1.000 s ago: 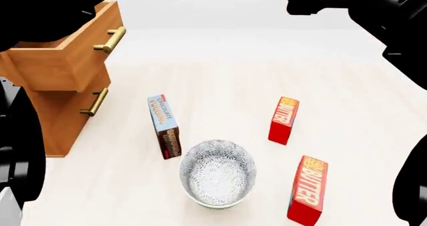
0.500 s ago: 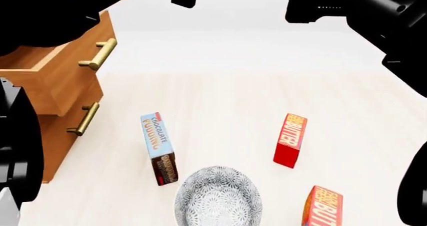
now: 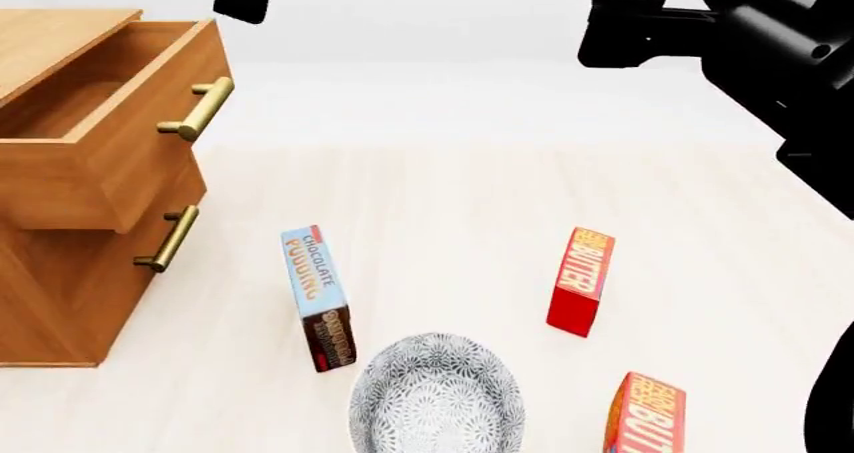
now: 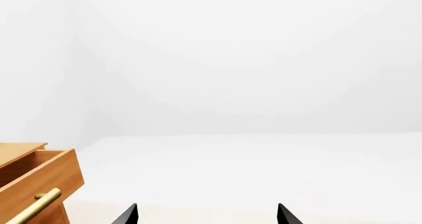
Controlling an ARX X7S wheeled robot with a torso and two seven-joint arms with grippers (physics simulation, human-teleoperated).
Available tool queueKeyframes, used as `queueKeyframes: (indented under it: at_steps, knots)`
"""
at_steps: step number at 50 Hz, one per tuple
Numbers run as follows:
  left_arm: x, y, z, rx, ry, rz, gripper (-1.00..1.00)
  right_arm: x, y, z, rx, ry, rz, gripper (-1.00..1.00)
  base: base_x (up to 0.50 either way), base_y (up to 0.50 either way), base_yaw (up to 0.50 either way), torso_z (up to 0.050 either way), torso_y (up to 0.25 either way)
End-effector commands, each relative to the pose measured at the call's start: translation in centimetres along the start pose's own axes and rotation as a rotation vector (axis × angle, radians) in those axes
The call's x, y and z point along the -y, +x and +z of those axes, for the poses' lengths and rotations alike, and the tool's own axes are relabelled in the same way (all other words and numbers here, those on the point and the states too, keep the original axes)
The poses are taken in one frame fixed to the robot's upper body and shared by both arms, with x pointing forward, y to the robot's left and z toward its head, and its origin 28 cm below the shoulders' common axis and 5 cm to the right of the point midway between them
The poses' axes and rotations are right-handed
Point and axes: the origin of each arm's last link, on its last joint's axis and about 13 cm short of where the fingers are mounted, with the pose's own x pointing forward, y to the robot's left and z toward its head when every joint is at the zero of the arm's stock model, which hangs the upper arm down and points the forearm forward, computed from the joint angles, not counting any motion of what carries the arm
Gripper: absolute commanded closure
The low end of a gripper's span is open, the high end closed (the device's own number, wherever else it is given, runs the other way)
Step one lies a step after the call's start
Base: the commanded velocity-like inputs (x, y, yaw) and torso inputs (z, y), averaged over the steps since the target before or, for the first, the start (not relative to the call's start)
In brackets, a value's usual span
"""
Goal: Put the butter at the front in the top drawer of the cabinet and close it.
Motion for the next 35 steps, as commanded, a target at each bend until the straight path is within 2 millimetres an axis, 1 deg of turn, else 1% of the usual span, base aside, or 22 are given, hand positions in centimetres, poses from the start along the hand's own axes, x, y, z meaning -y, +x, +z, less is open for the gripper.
queueKeyframes:
  at_steps: [1, 7, 10, 15, 20, 24, 27, 29, 35]
  knots:
    - [-5.0, 0.1, 0.2, -0.044, -0.232, 0.136, -1.0, 0.1, -0.1, -0.7, -0.005, 0.016, 0.02, -1.0, 0.0, 0.0, 0.0, 0.0, 0.0]
    - [-6.1, 1.3, 0.0, -0.025, -0.316, 0.196, -1.0, 0.2, 0.2, -1.3, -0.016, 0.024, 0.035, -1.0, 0.0, 0.0, 0.0, 0.0, 0.0]
    - [-6.1, 2.6, -0.3, 0.001, -0.345, 0.224, -1.0, 0.2, 0.4, -1.8, -0.023, 0.033, 0.048, -1.0, 0.0, 0.0, 0.0, 0.0, 0.0]
    - [-6.1, 5.2, -1.1, 0.032, -0.365, 0.319, -1.0, 0.2, 0.7, -2.4, -0.037, 0.041, 0.063, -1.0, 0.0, 0.0, 0.0, 0.0, 0.0]
    - [-6.1, 6.8, -1.1, 0.113, -0.331, 0.426, -1.0, 0.2, 0.9, -2.9, -0.046, 0.048, 0.071, -1.0, 0.0, 0.0, 0.0, 0.0, 0.0]
    - [-6.0, 7.5, -1.1, 0.184, -0.3, 0.477, -1.0, 0.2, 1.2, -3.2, -0.05, 0.053, 0.082, -1.0, 0.0, 0.0, 0.0, 0.0, 0.0]
    - [-5.9, 7.8, -1.2, 0.204, -0.288, 0.495, -1.0, 0.2, 1.3, -3.3, -0.053, 0.055, 0.088, -1.0, 0.0, 0.0, 0.0, 0.0, 0.0]
    - [-5.8, 8.0, -1.4, 0.19, -0.28, 0.496, -1.0, 0.2, 1.3, -3.5, -0.057, 0.055, 0.089, -1.0, 0.0, 0.0, 0.0, 0.0, 0.0]
    - [-5.5, 8.1, -2.2, 0.074, -0.256, 0.437, -1.0, 0.2, 1.4, -3.8, -0.061, 0.059, 0.093, -1.0, 0.0, 0.0, 0.0, 0.0, 0.0]
